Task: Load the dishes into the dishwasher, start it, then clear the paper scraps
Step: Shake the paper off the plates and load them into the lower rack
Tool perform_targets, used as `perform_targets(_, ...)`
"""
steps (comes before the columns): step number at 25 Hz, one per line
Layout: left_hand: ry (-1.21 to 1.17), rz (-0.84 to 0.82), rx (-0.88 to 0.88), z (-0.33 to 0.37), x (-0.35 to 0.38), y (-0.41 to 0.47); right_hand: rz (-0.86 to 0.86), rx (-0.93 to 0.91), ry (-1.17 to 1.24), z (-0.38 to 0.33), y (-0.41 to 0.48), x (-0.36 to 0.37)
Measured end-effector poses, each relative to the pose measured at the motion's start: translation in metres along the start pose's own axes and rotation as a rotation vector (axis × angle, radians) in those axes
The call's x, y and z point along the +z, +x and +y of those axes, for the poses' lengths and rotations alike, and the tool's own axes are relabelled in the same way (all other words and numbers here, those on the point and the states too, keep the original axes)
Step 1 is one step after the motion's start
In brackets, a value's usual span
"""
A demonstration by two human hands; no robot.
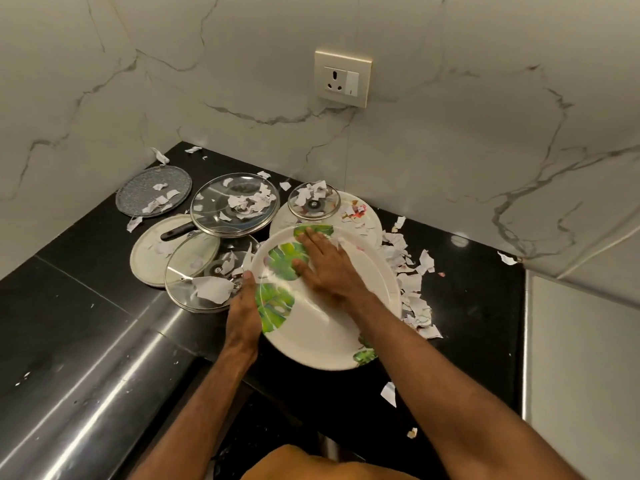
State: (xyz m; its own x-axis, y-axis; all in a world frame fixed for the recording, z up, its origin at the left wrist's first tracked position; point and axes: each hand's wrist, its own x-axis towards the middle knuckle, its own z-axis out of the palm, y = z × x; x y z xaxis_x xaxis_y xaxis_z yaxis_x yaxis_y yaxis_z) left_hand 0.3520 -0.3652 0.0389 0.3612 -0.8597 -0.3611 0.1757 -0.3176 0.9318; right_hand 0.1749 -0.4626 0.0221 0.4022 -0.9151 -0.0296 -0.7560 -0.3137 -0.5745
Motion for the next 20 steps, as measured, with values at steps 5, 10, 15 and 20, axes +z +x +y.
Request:
perform_targets(5, -0.043, 0.122, 0.037, 0.005, -0.020, 0.002, 0.036, 0.234, -0.138, 0.051, -0.019, -0.003)
perform_targets(10, 0.020, 0.187, 0.059, 0.009, -0.024, 0.018, 0.312, 0.410, 0.051, 0.056, -0.037, -0.014)
perform_targets(15, 0.029, 0.132, 0.071, 0.023, 0.005, 0.013, -0.048, 0.091, -0.056, 0.045, -0.048, -0.018)
perform_targets(20, 0.049, 0.086, 0.050, 0.015, 0.023, 0.003, 0.106, 0.378, -0.218, 0.066, -0.057, -0.026)
